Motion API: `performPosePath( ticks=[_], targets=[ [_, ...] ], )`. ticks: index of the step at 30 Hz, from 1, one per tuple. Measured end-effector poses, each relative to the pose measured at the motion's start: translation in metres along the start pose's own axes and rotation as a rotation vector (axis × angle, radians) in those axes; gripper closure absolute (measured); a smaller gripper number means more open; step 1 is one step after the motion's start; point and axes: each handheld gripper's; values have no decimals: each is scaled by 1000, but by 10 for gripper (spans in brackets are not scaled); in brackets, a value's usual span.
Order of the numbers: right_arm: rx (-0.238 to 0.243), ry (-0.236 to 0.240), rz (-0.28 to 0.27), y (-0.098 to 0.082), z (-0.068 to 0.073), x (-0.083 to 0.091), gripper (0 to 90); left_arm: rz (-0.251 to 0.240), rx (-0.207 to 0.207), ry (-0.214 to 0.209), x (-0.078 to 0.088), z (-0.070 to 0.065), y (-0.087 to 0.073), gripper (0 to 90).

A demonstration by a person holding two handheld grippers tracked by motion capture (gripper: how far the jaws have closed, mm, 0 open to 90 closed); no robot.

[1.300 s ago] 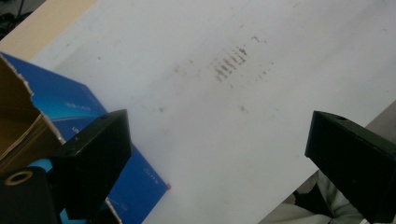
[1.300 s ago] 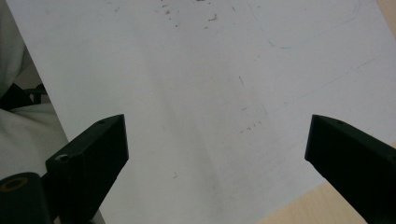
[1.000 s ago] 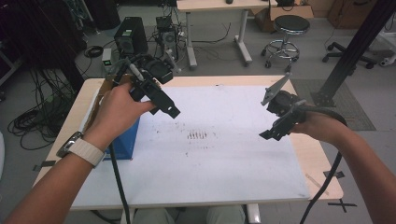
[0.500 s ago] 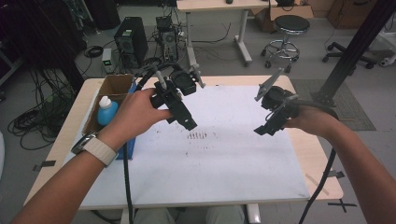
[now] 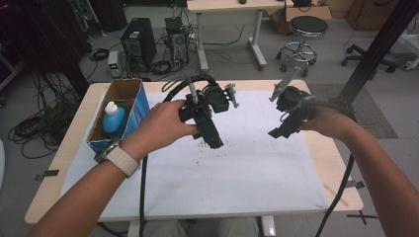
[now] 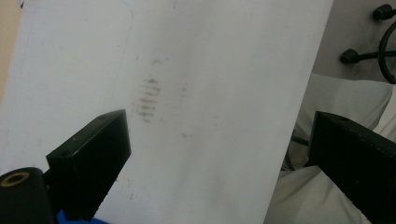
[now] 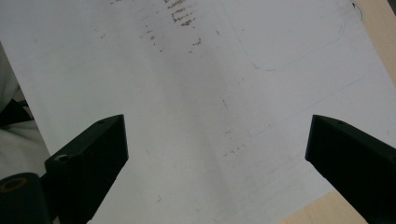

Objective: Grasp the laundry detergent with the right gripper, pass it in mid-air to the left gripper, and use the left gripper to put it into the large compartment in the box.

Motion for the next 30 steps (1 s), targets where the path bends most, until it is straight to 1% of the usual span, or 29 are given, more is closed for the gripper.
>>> performPosePath(
  ticks=[4,7,10,11,18,21,23,27,30],
  targets=[
    [6,0,3,2,0,-3,56,5,-17,-5,-1,-4,2,68],
    [10,2,3,3,1,-3,56,5,-39,-10,0,-7,5,68],
    [16,4,-1,3,1,-3,56,-11,-45,-15,1,-8,9,68],
    [15,4,-1,2,1,-3,56,-14,-43,-19,0,-8,10,68],
    [10,0,-3,1,-1,-2,56,-26,-64,-34,-2,-12,17,69],
    [15,-1,0,-1,1,-1,57,-19,-75,-40,-3,-14,20,70],
    [13,-2,0,-2,2,0,58,-24,-75,-38,-4,-16,21,70],
    [9,-5,-2,-2,3,1,58,-14,-79,-36,-4,-17,22,71],
    [17,-2,-1,-2,3,0,58,-12,-76,-35,-5,-16,22,71]
  ],
)
Point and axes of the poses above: each handheld gripper's, and its own axes: x roughly backward along the jaws, y roughly out of its top, z roughly to its left, and after that the axes turned 8 degrees about -z, right-handed
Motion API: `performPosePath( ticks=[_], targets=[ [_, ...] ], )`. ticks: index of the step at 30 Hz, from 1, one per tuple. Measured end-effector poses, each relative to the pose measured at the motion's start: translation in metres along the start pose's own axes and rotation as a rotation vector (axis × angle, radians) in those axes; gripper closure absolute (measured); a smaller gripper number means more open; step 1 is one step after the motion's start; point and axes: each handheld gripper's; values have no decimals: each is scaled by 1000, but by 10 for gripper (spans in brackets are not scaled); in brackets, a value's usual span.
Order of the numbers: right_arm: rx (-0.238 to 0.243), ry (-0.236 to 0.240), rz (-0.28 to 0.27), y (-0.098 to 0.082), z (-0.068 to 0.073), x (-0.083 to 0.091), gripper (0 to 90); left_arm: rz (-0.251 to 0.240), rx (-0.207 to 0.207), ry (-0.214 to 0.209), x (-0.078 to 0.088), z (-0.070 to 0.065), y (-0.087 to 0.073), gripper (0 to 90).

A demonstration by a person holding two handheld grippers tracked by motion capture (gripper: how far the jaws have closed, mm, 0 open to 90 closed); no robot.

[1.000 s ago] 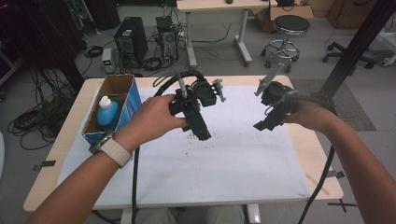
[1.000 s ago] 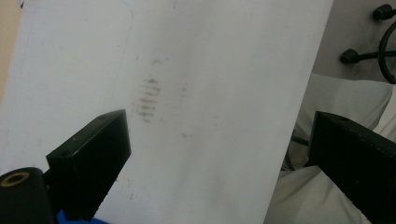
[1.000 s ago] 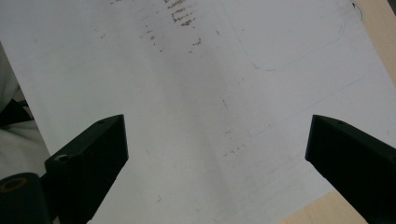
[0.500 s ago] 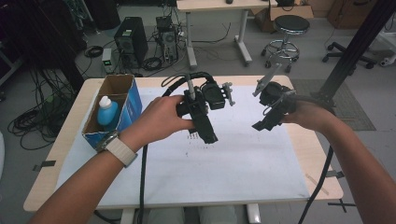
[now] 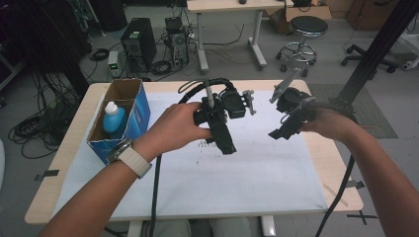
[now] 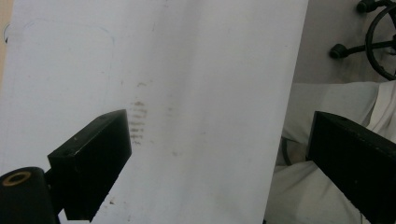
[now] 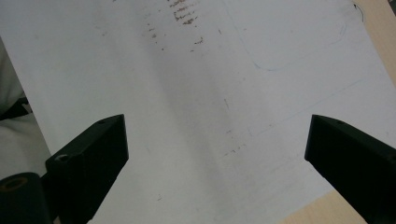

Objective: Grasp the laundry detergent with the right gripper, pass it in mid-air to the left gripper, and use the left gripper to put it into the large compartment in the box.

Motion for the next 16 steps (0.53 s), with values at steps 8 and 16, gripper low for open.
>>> performPosePath(
  ticks=[8,16],
  targets=[
    [-1,5,6,-2,1,-3,58,0,10,-1,-2,2,0,73],
    [-7,4,7,-4,0,-3,58,5,7,-6,-2,4,0,76]
  ],
)
Point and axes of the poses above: each handheld gripper's, and its own axes: x roughly backward along the jaws, y roughly out of its top, z roughly to its left, and after that the axes turned 8 degrees about -z, right-handed
